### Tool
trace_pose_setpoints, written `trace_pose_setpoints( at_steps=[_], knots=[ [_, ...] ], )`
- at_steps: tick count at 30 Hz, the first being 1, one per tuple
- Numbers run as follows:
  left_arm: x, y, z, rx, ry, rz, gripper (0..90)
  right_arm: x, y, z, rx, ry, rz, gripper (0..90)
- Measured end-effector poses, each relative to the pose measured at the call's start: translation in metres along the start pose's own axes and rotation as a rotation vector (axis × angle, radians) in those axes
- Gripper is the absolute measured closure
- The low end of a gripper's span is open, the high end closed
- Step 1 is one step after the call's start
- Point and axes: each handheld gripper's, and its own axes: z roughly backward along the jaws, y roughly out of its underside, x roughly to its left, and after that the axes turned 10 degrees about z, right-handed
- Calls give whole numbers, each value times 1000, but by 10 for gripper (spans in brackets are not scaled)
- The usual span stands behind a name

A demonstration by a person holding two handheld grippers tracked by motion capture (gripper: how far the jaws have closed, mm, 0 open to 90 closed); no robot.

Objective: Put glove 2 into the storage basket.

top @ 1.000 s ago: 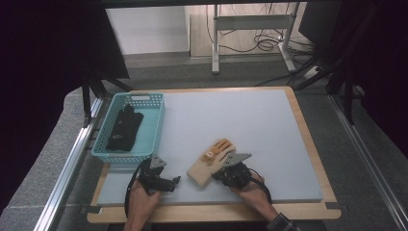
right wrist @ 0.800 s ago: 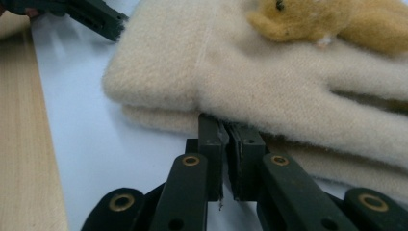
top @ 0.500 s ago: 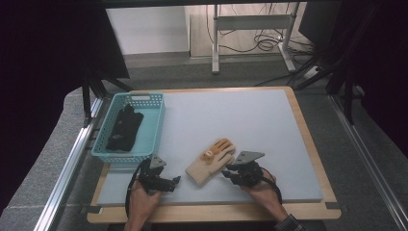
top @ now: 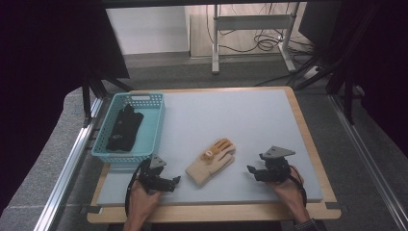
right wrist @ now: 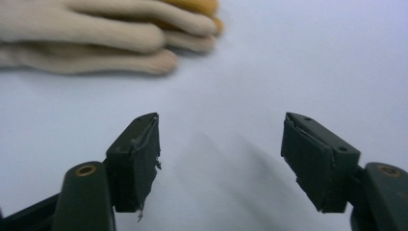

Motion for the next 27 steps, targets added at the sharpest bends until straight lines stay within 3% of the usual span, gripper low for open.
trace_pose_setpoints(
  at_steps=[5,20,27],
  knots=[
    [0,0,0,1,1,0,21,-3,8,-6,32,13,2,250],
    [0,-1,2,9,2,-2,32,-5,9,-7,35,8,-21,219],
    [-12,-10,13,-5,64,-15,37,-5,9,-7,35,9,-19,217]
  ],
)
